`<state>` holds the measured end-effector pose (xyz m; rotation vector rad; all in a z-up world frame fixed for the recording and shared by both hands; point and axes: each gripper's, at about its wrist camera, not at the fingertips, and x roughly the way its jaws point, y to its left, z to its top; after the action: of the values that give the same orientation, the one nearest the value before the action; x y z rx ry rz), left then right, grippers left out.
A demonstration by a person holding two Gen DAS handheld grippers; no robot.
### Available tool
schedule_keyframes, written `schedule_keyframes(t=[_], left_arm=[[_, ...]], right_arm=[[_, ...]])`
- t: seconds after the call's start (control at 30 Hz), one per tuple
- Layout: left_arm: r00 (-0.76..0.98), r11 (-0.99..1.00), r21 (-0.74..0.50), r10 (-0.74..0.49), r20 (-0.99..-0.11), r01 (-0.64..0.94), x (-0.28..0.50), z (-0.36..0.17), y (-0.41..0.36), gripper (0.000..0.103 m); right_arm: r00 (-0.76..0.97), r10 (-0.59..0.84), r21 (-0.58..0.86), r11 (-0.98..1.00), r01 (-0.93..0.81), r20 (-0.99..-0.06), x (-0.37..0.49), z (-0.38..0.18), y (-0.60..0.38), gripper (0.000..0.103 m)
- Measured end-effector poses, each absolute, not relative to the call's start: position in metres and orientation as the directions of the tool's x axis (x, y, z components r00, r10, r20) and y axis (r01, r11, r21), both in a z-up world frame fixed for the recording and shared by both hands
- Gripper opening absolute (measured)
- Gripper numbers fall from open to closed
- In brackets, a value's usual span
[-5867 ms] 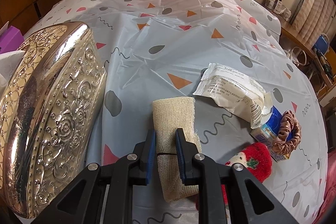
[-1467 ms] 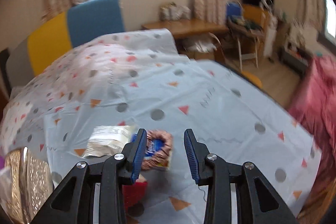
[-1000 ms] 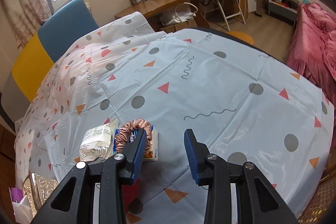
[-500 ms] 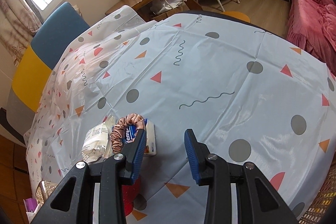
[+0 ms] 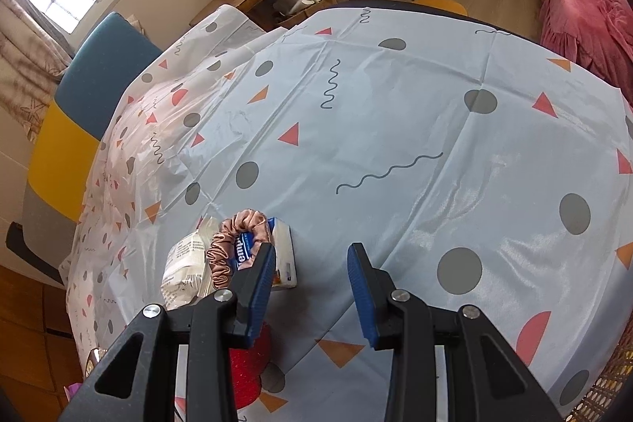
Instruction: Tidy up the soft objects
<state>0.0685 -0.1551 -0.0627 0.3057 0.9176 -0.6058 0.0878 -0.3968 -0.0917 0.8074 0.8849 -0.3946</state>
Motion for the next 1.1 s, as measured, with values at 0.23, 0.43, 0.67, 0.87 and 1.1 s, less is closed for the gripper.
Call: schedule_keyframes(t=[0.23, 0.43, 0.67, 0.87, 1.1], left_arm=[[0.401, 0.788, -0.044, -0.36, -0.842, 0.614, 0.1, -0.084, -0.187, 0.079], [0.394, 0.803, -0.019, -0.312, -0.865, 0.595, 0.128, -0.106, -0.215, 0.078], [0.353, 0.824, -0.096, -0.341, -0.872, 0.559, 0.147, -0.121, -0.212, 0.026], [0.338, 0.817, -0.147, -0.385, -0.858, 0.557, 0.107, -0.116, -0.177, 0.025], [0.395, 0.812, -0.114, -0.395, -0.83, 0.573, 0.068, -0.13, -0.152, 0.028]], right_arm=[[0.589, 0.03, 0.466, 0.644, 0.607, -0.808, 0.089, -0.093, -0.396, 0.037], [0.582, 0.035, 0.468, 0.635, 0.615, -0.813, 0.089, -0.096, -0.397, 0.038], [0.568, 0.03, 0.452, 0.641, 0.621, -0.823, 0.091, -0.1, -0.397, 0.038], [0.569, 0.019, 0.439, 0.656, 0.614, -0.822, 0.093, -0.099, -0.396, 0.038], [0.585, 0.02, 0.403, 0.744, 0.533, -0.811, 0.105, -0.09, -0.373, 0.041]])
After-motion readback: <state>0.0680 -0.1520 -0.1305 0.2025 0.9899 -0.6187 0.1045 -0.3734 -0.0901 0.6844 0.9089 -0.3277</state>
